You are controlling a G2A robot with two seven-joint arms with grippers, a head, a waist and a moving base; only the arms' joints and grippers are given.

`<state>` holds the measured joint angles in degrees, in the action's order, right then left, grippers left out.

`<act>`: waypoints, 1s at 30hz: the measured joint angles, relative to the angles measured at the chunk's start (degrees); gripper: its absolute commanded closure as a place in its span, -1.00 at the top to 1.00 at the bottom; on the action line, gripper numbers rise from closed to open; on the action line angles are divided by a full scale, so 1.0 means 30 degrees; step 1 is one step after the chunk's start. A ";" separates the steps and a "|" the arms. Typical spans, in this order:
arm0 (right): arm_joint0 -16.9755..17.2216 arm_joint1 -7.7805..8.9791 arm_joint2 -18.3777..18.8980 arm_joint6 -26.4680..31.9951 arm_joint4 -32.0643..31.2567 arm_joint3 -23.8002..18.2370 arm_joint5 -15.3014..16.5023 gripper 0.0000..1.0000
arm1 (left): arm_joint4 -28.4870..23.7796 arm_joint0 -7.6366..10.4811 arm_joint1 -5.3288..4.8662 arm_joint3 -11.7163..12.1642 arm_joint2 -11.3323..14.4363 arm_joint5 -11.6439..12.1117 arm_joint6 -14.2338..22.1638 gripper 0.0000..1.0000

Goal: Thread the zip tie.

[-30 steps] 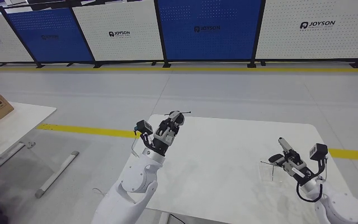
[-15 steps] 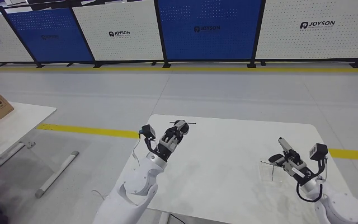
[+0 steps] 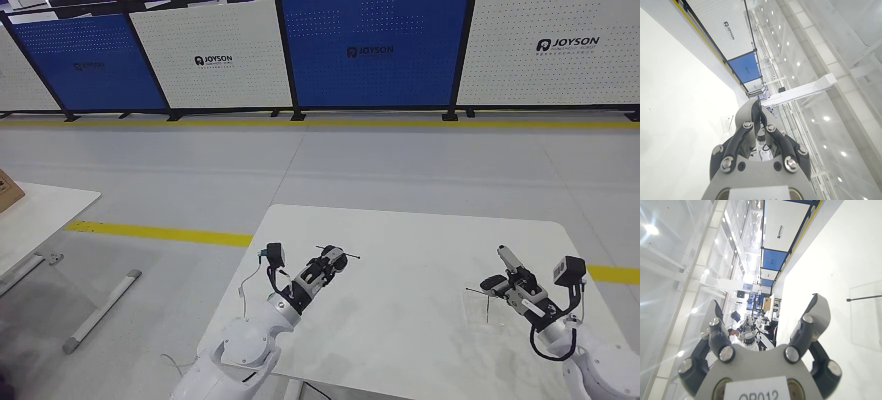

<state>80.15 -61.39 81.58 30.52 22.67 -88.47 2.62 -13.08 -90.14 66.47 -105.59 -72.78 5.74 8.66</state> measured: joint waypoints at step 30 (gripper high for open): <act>0.0000 0.0000 0.0000 0.0000 0.0000 0.0000 0.0000 1.00 | 0.3833 -0.0810 -0.0462 0.0861 0.0327 0.0862 0.4456 -1.00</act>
<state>80.15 -61.39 81.58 30.52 22.67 -88.47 2.62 -1.58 -92.57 65.09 -103.01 -71.80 8.33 22.03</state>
